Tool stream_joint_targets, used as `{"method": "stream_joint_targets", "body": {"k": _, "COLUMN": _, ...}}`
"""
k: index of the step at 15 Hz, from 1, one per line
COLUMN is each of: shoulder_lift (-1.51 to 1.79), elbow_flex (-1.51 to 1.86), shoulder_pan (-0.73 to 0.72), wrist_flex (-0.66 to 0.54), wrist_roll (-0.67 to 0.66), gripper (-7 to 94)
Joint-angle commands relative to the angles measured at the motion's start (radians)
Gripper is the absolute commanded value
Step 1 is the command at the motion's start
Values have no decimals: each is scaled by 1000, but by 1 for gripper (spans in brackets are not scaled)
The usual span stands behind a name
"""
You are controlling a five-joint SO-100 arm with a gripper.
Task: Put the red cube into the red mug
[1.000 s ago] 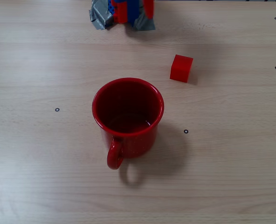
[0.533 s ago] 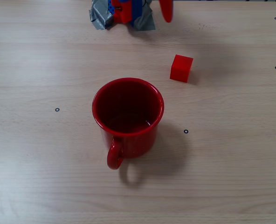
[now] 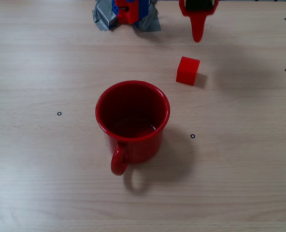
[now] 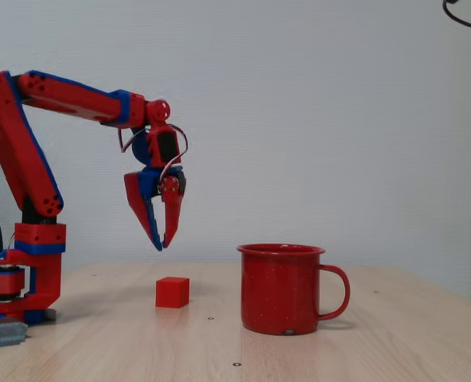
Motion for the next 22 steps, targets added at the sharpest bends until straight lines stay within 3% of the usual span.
{"method": "stream_joint_targets", "body": {"k": 1, "shoulder_lift": -3, "elbow_flex": -63, "shoulder_pan": -43, "wrist_flex": -28, "wrist_roll": 103, "gripper": 0}}
{"method": "stream_joint_targets", "body": {"k": 4, "shoulder_lift": -34, "elbow_flex": -54, "shoulder_pan": -48, "wrist_flex": -72, "wrist_roll": 141, "gripper": 0}}
{"method": "stream_joint_targets", "body": {"k": 10, "shoulder_lift": -29, "elbow_flex": -41, "shoulder_pan": -6, "wrist_flex": 34, "wrist_roll": 127, "gripper": 0}}
{"method": "stream_joint_targets", "body": {"k": 15, "shoulder_lift": -17, "elbow_flex": -5, "shoulder_pan": 17, "wrist_flex": 48, "wrist_roll": 95, "gripper": 1}}
{"method": "stream_joint_targets", "body": {"k": 19, "shoulder_lift": -8, "elbow_flex": 44, "shoulder_pan": -3, "wrist_flex": 38, "wrist_roll": 91, "gripper": 34}}
{"method": "stream_joint_targets", "body": {"k": 22, "shoulder_lift": -23, "elbow_flex": 44, "shoulder_pan": -11, "wrist_flex": 25, "wrist_roll": 95, "gripper": 41}}
